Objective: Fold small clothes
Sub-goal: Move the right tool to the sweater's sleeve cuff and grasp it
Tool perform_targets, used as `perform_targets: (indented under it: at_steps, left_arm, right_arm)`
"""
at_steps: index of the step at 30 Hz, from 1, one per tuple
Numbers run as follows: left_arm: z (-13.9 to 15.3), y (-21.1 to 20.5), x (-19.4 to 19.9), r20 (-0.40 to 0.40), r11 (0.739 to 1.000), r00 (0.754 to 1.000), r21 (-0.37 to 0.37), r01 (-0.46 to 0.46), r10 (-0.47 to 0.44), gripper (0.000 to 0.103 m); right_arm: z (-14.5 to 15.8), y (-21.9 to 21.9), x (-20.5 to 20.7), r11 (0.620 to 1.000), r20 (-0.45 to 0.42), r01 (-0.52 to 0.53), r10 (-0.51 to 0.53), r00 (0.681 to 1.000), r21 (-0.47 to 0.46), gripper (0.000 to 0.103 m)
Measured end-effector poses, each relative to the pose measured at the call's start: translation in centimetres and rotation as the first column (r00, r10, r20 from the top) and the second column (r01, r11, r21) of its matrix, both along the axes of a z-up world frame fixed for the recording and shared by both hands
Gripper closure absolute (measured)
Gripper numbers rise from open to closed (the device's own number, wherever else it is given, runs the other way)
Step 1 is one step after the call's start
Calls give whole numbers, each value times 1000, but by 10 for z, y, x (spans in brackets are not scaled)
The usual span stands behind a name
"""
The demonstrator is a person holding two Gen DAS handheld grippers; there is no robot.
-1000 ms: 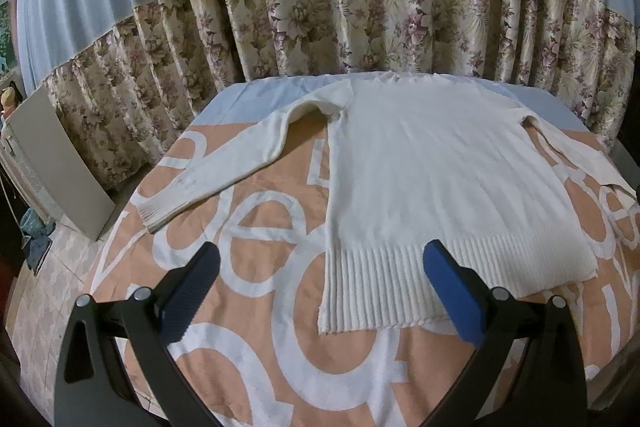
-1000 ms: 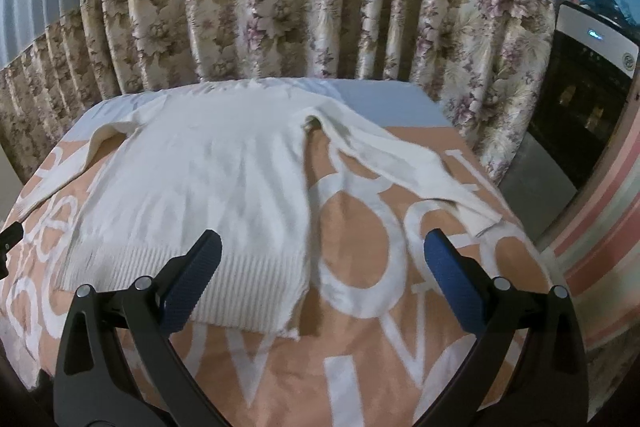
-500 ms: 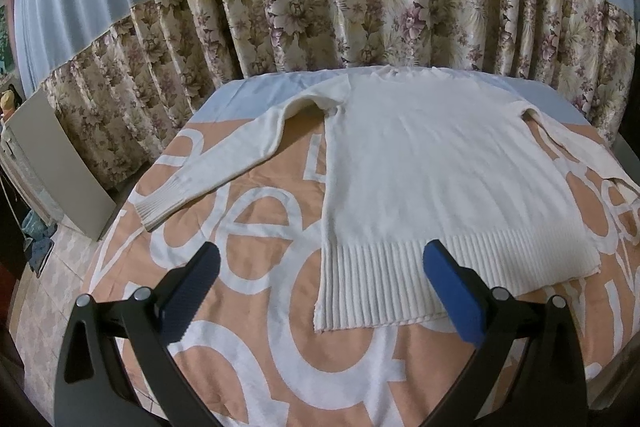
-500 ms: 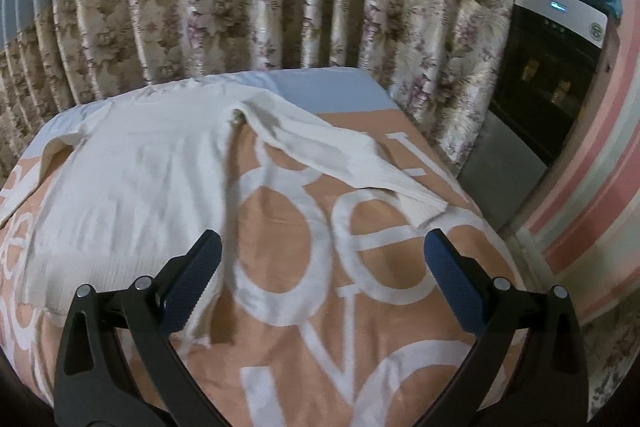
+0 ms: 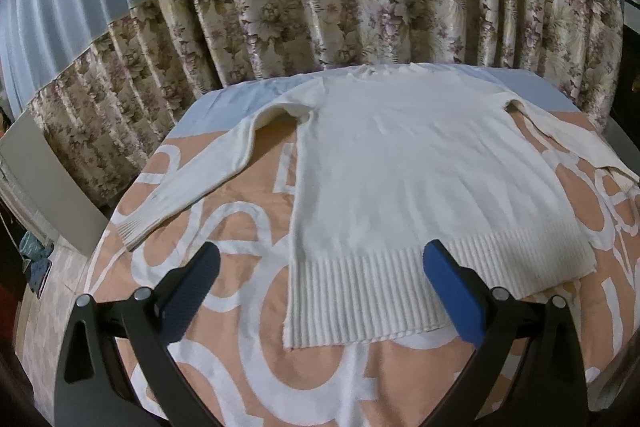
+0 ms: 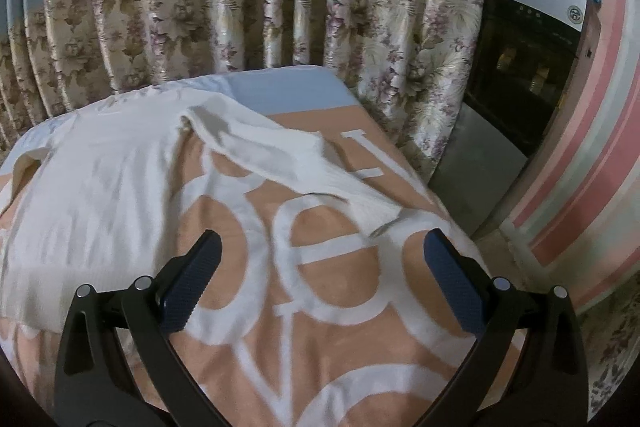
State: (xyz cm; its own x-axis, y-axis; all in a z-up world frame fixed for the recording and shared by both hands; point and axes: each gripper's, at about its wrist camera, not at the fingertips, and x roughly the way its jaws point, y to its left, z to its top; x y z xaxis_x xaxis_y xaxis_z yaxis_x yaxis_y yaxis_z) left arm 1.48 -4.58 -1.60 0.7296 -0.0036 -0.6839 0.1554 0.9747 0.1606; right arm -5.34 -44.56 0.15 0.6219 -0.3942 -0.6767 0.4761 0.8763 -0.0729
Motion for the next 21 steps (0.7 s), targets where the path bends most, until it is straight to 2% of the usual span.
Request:
perform_targets:
  at_steps: [4, 5, 12, 17, 19, 21]
  left_arm:
    - [-7, -9, 8, -24, 1000, 1000, -10, 10, -10, 2]
    - [-9, -11, 11, -30, 1000, 999, -5, 11, -11, 2]
    - [-17, -21, 19, -34, 1000, 999, 2, 20, -20, 2]
    - [-23, -24, 22, -43, 1000, 999, 10, 26, -26, 2]
    - [-25, -25, 22, -50, 1000, 998, 9, 27, -27, 2]
    - [-27, -25, 22, -56, 1000, 998, 7, 28, -28, 2]
  right_arm:
    - [-11, -25, 6, 999, -7, 30, -30, 1000, 16, 8]
    - [-15, -31, 9, 999, -18, 35, -35, 999, 15, 13]
    - [-51, -74, 32, 998, -129, 48, -44, 991, 32, 31]
    - [-74, -92, 43, 995, -170, 64, -51, 984, 71, 34]
    - [-80, -94, 48, 995, -178, 60, -45, 983, 82, 39]
    - [-85, -97, 53, 994, -189, 51, -31, 982, 101, 68]
